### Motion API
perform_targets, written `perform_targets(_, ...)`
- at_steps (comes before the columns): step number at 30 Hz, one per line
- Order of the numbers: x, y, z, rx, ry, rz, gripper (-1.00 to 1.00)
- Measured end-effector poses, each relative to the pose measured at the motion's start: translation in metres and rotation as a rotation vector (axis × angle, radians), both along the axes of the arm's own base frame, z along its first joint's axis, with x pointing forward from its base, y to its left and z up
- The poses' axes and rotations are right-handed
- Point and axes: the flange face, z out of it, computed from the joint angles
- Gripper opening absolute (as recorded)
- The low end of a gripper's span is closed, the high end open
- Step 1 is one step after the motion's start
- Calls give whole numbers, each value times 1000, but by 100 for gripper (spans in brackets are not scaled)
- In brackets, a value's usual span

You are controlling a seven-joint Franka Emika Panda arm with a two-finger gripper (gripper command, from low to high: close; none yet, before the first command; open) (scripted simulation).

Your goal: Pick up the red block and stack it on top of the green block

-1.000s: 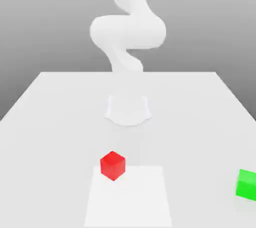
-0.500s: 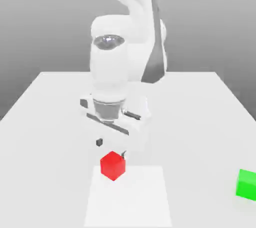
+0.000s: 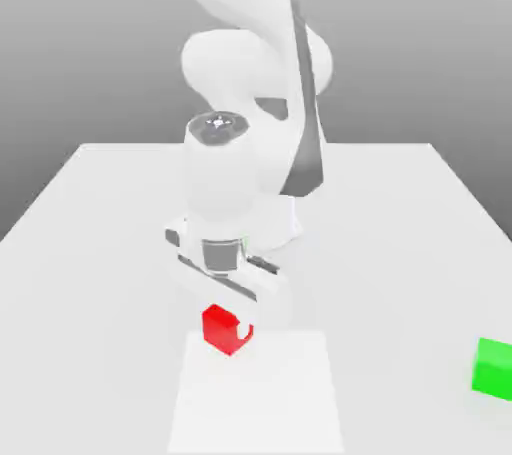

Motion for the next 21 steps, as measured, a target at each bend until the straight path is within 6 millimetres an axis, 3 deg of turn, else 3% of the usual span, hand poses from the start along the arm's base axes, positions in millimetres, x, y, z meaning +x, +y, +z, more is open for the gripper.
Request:
perform_targets(3, 0, 2, 23, -1, 0, 2, -100)
perform_targets(6, 24, 37, 32, -17, 6, 55, -100)
perform_targets(13, 66, 178, 43, -38, 8, 226, -100)
perform_targets(17, 70, 263, 51, -29, 4, 291, -100)
perform_targets(21, 58, 343, 60, -4, 0, 345, -100)
